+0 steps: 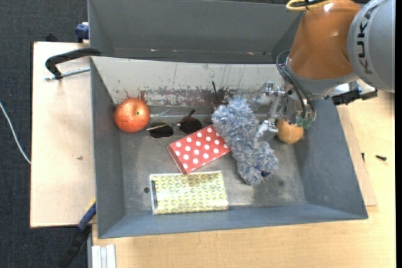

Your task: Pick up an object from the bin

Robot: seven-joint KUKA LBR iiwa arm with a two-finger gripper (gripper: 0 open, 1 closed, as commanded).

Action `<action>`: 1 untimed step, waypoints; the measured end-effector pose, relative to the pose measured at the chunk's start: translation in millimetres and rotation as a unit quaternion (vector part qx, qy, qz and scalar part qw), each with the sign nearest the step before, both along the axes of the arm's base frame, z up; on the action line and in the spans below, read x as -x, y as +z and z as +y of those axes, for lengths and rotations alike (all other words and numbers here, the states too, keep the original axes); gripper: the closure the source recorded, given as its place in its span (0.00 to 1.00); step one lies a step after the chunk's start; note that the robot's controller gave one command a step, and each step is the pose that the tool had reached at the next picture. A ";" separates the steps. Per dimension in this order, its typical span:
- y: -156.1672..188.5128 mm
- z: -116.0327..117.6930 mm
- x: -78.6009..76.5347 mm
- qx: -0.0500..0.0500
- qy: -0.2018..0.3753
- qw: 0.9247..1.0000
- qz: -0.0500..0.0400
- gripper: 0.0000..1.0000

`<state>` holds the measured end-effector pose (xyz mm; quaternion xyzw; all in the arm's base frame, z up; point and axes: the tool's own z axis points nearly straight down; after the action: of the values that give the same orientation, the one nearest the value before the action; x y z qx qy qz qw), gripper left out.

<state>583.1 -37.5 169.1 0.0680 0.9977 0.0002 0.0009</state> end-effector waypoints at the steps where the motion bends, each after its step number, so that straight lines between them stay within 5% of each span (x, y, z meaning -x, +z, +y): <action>1: -80.9 3.0 24.9 -0.005 -0.136 0.991 -0.006 1.00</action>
Offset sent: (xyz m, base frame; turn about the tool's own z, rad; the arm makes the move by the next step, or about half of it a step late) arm 0.0000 0.0000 0.0000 0.0000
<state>558.2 -34.5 88.2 0.2029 0.9792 0.0057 0.0060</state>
